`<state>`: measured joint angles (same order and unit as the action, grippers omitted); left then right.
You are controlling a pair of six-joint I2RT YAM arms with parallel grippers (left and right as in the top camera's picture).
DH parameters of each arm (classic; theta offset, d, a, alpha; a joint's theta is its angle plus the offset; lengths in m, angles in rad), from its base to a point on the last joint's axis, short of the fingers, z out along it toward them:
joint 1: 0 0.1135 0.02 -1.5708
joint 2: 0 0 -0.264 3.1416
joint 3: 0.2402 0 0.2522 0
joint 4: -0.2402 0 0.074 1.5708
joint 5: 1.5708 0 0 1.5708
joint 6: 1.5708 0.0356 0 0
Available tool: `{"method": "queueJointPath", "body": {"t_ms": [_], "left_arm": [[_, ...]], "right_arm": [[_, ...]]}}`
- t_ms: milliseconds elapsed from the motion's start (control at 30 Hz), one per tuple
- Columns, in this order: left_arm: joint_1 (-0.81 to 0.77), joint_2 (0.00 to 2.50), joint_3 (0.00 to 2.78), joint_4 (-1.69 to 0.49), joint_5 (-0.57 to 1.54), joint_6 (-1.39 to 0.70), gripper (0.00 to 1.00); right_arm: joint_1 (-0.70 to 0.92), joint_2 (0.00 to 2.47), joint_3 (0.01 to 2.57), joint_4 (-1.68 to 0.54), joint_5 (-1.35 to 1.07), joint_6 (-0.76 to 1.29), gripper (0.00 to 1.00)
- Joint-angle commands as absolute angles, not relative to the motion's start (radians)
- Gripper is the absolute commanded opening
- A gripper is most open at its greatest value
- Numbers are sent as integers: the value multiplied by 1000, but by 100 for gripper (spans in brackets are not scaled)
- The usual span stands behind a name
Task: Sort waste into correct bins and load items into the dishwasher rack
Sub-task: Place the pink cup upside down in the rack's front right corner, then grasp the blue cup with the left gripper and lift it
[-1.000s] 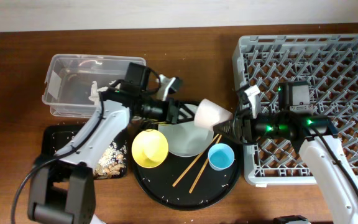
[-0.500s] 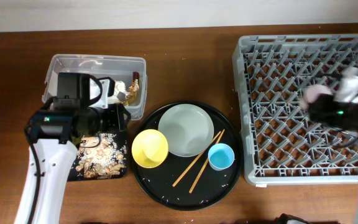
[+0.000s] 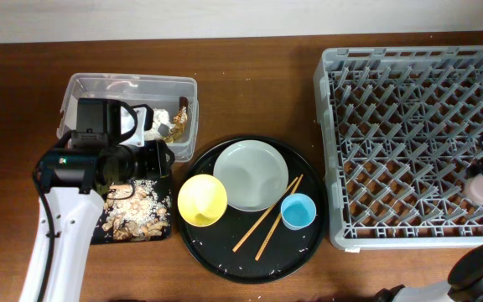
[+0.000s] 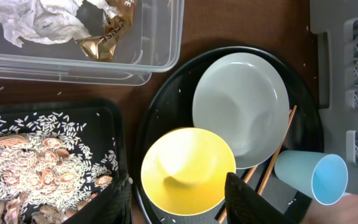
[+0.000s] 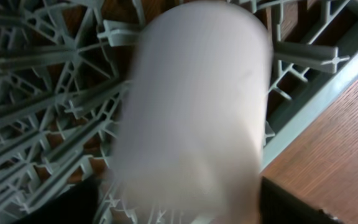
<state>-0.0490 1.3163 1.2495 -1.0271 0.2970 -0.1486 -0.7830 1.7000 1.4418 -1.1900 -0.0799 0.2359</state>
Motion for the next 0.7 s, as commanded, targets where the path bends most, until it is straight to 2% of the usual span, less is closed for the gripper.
{"method": "queueJointPath", "body": {"t_ms": [0,33,167,300,367,500,667], "left_arm": [[-44,1299,1256,-1030,288,-129,48],[-44,1299,1256,-1030,288,-129,52],[-46,1299,1256,-1028,292,-129,57],[-123,1303,1256,-979,292,-129,62],[-202,1319,1256,-936,292,-129,65],[-434,1439,1256,-843,292,-130,65],[-681,1665,1256,-698,292,-146,65]], "right_arm": [[-787,1703,1459,-1181,-182,244,93],[-786,1699,1459,-1182,-226,241,93],[-749,1613,1471,-1211,-323,191,94],[-578,1451,1473,-1262,-348,128,97],[-472,1408,1473,-1281,-339,101,99],[-319,1394,1473,-1302,-297,101,98],[-281,1396,1472,-1306,-265,101,98]]}}
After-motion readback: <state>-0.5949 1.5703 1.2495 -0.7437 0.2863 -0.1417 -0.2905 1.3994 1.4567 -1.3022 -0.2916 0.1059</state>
